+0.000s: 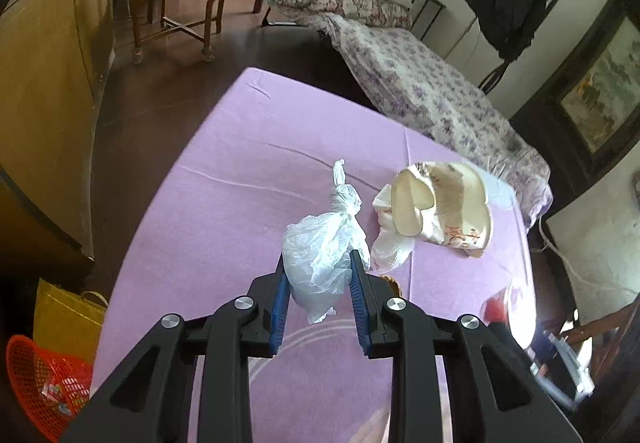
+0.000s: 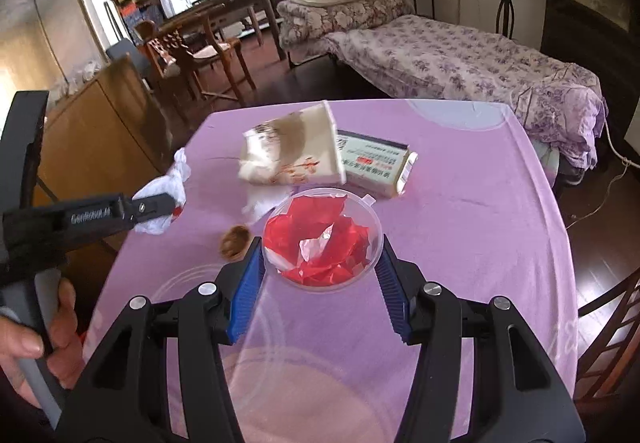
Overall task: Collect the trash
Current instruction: 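Grasp the clear cup of red paper with the right gripper while the left holds the bag, then carry bag and cup to the red wastebasket and open both grippers over it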
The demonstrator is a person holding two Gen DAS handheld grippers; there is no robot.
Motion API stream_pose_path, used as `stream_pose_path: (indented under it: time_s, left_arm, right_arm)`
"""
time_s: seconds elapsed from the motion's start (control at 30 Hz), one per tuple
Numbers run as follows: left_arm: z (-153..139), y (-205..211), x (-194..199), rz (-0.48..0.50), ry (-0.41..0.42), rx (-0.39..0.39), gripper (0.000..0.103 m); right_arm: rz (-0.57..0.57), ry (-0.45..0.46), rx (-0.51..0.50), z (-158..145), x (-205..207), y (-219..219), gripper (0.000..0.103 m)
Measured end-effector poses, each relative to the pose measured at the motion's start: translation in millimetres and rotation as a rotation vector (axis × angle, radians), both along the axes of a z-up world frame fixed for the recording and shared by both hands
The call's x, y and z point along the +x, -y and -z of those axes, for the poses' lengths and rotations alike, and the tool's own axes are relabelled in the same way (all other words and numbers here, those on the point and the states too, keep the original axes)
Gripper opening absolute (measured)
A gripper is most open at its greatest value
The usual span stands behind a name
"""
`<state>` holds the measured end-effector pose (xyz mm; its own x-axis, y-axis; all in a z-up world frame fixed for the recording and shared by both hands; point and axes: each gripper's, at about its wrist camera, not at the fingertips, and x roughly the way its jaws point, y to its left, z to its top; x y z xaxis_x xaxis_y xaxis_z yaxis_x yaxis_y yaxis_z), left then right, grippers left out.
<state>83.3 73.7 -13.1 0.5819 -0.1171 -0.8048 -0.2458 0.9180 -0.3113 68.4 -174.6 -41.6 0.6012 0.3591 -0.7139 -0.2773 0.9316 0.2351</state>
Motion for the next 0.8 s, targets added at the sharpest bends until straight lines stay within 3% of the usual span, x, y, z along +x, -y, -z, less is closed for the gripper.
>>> stream_pose_path:
  time_s: [0.23,0.43,0.8]
  left_arm:
    - [-1,-12,-39,-0.036,-0.005,-0.016,0.028]
    - [-17,-27,-90,-0.061,0.024,0.038,0.028]
    - [-29,-105,-190,-0.187,0.035,0.059,0.028]
  right_arm:
    - [-0.034,-0.03,-0.005,10,-37,-12,0.054]
    - [-0.105,0.007,-0.015,-6,-66,-36,0.054]
    - [-0.326,0.041,0.029,-39,-118,-118,0.054]
